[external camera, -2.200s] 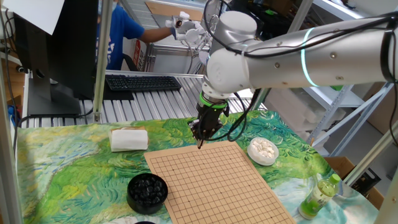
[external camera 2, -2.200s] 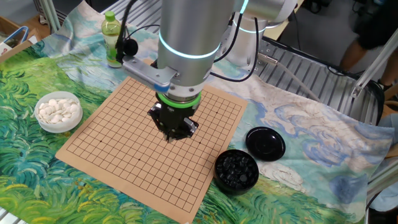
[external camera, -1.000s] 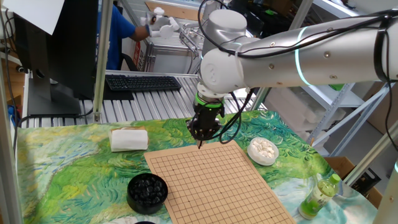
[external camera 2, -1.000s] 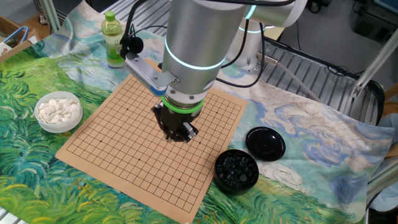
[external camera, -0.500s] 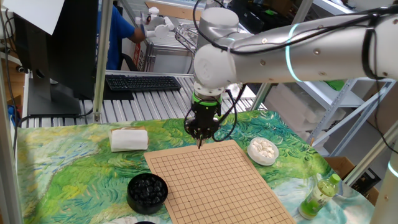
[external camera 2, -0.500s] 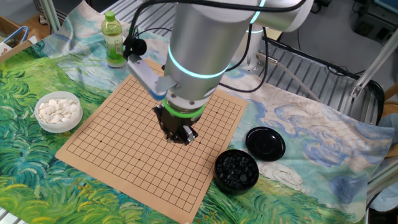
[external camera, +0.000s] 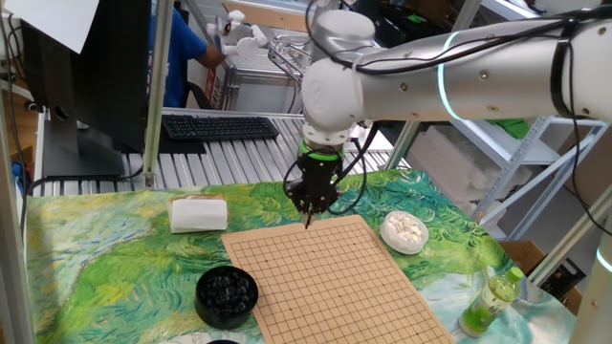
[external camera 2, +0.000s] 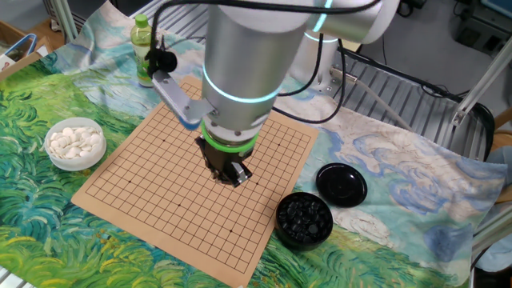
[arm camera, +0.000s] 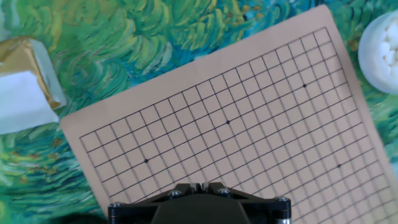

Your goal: Play the first move as black on the 3-4 point in the upper right corner of the Go board

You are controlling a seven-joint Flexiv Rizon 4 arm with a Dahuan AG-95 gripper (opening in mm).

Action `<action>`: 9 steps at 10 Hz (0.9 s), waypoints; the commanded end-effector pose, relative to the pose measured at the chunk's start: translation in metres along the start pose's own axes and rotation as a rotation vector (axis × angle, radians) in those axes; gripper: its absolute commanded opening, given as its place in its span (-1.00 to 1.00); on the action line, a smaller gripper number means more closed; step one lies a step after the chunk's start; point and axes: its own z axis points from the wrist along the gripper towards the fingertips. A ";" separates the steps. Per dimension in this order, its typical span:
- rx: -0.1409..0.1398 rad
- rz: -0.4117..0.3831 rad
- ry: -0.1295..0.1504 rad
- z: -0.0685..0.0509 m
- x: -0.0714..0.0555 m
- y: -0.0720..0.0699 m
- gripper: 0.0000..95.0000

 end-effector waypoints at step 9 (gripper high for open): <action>-0.111 -0.273 -0.016 0.006 -0.040 -0.060 -1.00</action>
